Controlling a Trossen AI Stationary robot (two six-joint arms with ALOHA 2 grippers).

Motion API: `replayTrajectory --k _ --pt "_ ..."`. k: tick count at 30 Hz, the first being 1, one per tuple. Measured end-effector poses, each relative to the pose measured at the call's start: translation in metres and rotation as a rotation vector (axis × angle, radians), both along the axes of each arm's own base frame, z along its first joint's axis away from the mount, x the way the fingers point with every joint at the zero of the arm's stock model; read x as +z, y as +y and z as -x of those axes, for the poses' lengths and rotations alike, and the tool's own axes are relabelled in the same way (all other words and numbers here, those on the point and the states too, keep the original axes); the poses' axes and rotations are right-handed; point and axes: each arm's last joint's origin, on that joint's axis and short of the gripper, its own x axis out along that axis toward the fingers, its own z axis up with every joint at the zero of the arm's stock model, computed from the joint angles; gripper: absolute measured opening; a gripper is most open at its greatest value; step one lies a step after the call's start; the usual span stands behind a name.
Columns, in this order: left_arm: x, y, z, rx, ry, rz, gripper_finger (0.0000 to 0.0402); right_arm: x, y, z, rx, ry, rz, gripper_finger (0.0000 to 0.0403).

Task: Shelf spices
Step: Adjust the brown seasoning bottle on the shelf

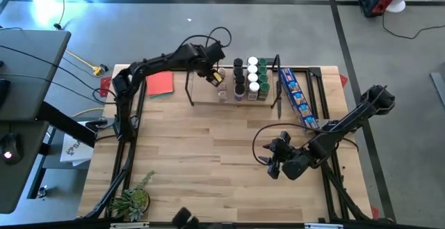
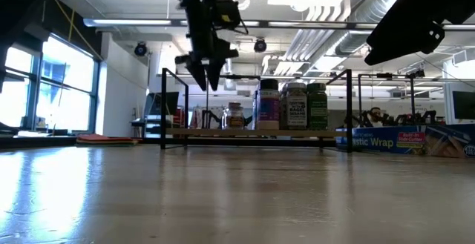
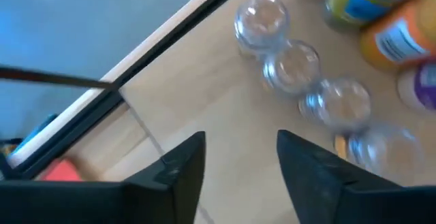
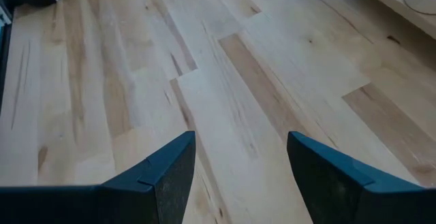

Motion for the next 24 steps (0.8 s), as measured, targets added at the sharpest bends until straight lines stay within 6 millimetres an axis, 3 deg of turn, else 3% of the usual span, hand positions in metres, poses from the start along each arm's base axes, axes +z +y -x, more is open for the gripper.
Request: replayTrajectory --k 7,24 --pt "-0.041 0.030 -0.009 0.050 0.026 0.048 0.0113 0.000 0.000 0.000 -0.001 -0.001 0.001 0.0227" --pt "-0.049 0.026 -0.021 0.004 0.009 0.028 0.0064 0.000 0.000 0.000 -0.002 0.000 0.001 0.0227"
